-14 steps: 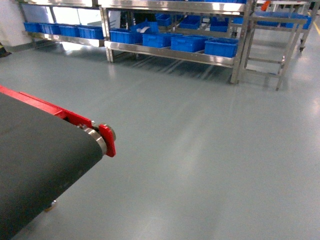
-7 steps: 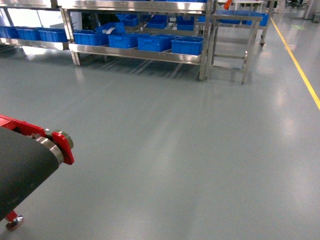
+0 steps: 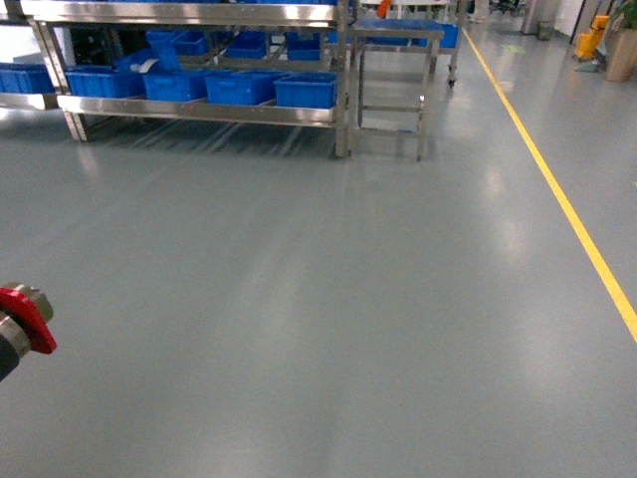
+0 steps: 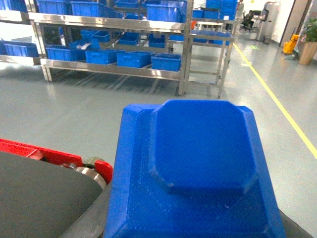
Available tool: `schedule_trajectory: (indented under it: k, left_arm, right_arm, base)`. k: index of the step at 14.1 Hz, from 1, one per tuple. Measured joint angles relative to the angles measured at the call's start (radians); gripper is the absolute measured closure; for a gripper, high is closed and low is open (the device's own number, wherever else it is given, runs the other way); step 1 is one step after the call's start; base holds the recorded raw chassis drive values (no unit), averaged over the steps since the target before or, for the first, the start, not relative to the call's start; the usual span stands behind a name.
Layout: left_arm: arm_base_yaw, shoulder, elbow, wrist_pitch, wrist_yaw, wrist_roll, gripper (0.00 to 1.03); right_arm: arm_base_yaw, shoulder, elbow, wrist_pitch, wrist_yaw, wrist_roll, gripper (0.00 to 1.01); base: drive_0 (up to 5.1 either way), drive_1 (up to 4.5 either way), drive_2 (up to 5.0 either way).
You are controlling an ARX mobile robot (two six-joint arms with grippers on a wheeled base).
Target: Sort blue parts and orange caps into right shelf containers
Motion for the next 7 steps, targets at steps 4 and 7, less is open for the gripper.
schedule_trajectory:
  k: [4, 7]
  left_arm:
    - [0.000, 0.000, 0.000, 0.000, 0.000, 0.000, 0.61]
    - [0.000, 0.000, 0.000, 0.000, 0.000, 0.000, 0.61]
  right_arm:
    - [0.000, 0.000, 0.000, 0.000, 0.000, 0.000, 0.57]
    - [0.000, 0.000, 0.000, 0.000, 0.000, 0.000, 0.57]
  base:
    - [-1.6, -1.56, -1.6]
    - [-1.7, -1.75, -1.7]
